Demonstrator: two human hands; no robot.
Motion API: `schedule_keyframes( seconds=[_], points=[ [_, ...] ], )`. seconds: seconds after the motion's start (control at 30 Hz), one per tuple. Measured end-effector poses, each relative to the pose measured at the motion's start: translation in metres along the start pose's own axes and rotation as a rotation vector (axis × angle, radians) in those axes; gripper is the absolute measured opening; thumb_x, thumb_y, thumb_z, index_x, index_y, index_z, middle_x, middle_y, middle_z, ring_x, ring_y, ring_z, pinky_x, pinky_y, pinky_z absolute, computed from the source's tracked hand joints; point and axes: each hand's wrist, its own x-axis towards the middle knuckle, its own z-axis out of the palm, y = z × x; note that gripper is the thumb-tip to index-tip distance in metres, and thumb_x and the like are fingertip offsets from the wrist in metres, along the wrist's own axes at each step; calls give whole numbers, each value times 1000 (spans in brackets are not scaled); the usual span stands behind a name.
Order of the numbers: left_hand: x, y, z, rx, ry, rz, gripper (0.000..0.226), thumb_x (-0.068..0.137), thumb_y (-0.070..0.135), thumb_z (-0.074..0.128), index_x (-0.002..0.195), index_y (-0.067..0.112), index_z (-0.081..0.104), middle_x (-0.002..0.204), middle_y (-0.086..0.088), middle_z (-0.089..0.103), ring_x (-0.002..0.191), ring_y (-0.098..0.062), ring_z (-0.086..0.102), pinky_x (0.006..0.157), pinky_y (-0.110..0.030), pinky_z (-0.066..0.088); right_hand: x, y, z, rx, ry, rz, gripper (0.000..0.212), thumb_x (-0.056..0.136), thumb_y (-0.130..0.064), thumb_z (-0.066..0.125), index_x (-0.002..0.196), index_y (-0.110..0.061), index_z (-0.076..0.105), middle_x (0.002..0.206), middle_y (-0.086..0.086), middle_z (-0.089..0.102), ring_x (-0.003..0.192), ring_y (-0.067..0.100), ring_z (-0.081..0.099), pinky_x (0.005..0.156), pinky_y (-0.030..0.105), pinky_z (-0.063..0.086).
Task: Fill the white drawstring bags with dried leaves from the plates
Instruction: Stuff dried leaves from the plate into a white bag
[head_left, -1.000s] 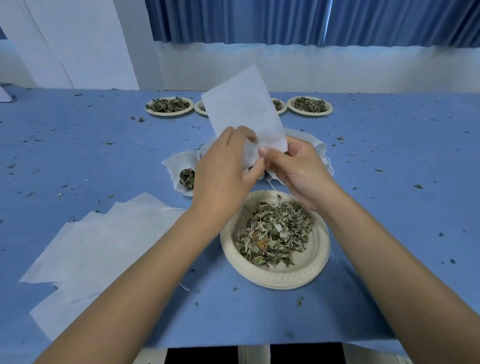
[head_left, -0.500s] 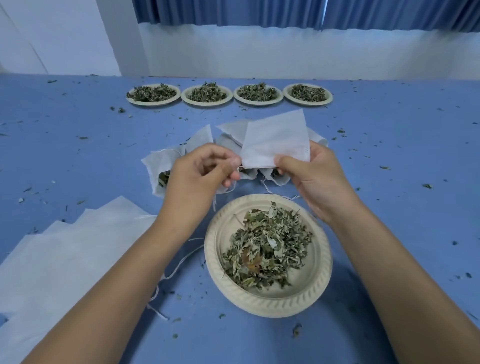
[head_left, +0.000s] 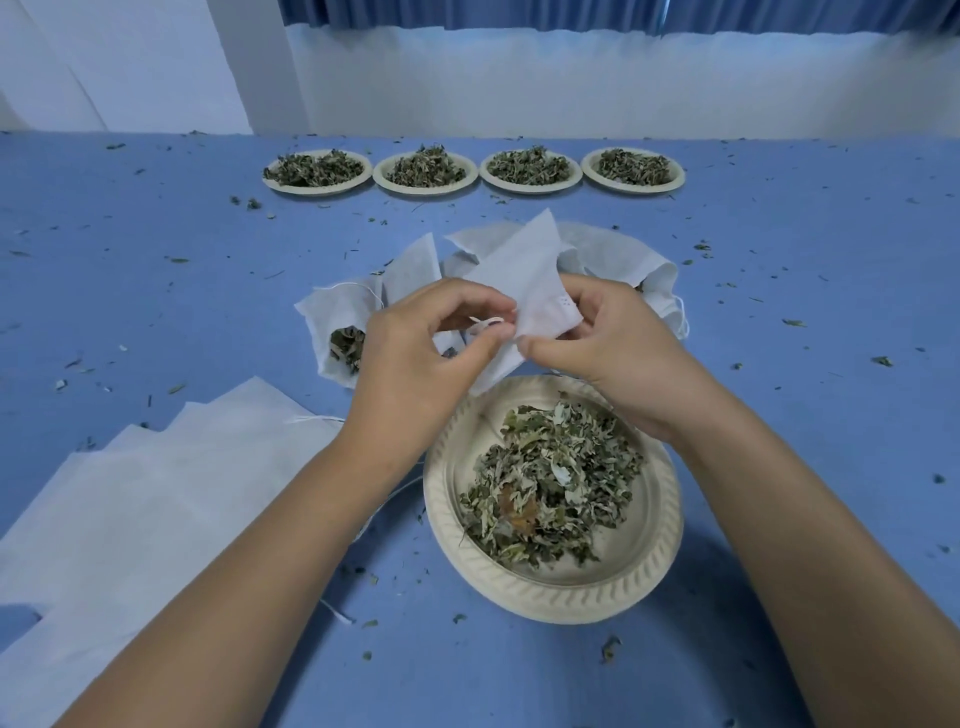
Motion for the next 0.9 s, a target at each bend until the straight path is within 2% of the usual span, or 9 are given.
schedule_keyframes(
  seconds=[0.07,0.17,0.23,0.33,0.4,0.5,0.63,0.77,0.9],
  points=[
    [-1,1,1,44,0,86,13,83,1,71,88,12,67,89,4,70,87,-5,66,84,-23,53,0,0,1,69,-13,12,26,84,10,63,109,8,60,109,22,68,96,25,64,92,41,52],
    [-2,1,-1,122,1,237,12,82,-1,73,83,5,63,88,-1,69,88,-5,64,83,-17,49,1,0,2,138,-35,18,21,83,15,59,97,0,65,94,15,69,87,22,60,80,30,52],
    [-2,2,-1,139,-20,278,9,82,0,75,83,2,66,89,-3,69,87,-8,64,84,-18,49,2,1,1,195,-41,32,24,83,17,56,85,-5,65,80,6,65,81,20,57,74,25,48],
    [-3,3,2,150,-24,302,6,81,0,76,85,0,71,92,-6,70,88,-10,64,86,-18,49,2,2,1,333,-47,79,24,86,17,52,82,-4,62,71,0,66,71,11,60,65,17,49],
    [-3,2,3,140,-9,297,8,81,2,76,89,0,74,93,-6,70,88,-10,66,85,-20,51,1,3,0,438,-44,99,21,87,18,51,85,0,61,74,3,68,70,9,62,65,16,51],
    [-3,2,3,129,1,267,16,83,7,75,97,2,74,96,-5,70,88,-11,67,84,-25,55,-2,2,-3,575,-62,96,17,82,12,56,95,2,61,83,6,70,77,12,66,74,18,54],
    [-2,2,2,88,14,235,20,82,8,76,101,3,74,99,-3,70,92,-10,68,85,-29,56,-3,3,-5,577,-54,109,49,70,4,64,117,13,54,108,22,62,98,23,64,89,25,54],
    [-3,1,2,60,-4,204,23,81,6,76,104,3,73,102,-3,71,94,-10,69,87,-28,56,-3,7,-2,541,22,73,35,69,-1,67,102,7,62,99,19,66,91,21,66,90,27,55],
    [-4,2,2,-12,-9,106,20,85,3,72,104,3,73,99,-5,72,92,-9,70,85,-25,56,-2,11,0,531,44,52,23,68,-3,69,91,0,67,89,13,71,83,18,69,82,23,56]
  ],
)
